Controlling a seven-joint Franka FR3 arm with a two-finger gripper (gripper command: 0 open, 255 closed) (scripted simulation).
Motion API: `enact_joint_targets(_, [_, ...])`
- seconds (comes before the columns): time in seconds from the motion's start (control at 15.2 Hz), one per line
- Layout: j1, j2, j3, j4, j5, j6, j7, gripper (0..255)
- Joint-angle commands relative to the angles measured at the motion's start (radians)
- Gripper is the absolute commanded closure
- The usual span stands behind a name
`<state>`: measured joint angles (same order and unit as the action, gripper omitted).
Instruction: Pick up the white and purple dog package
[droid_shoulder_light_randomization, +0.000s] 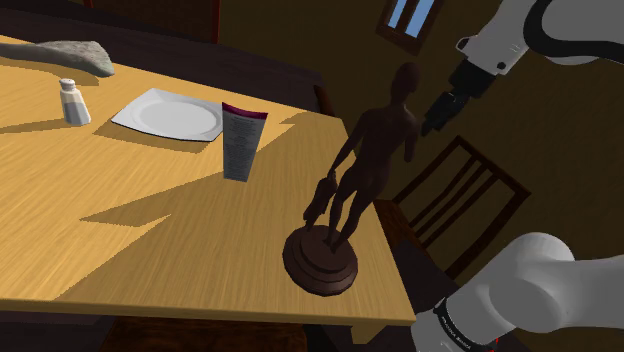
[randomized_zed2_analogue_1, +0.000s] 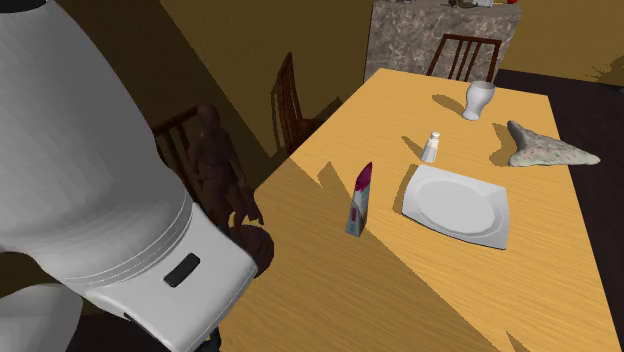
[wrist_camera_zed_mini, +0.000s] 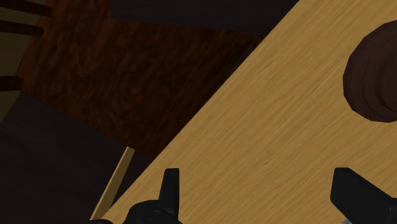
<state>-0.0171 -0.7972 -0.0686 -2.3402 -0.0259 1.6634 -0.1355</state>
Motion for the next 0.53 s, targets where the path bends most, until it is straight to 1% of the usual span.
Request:
enact_joint_targets(0.0, [0.000, 0.000, 0.000, 0.000, 0.000, 0.000, 0.000, 0])
enact_joint_targets(0.46, [0.084, 0.254, 0.032, 0.153, 0.028, 0.079, -0.080, 0])
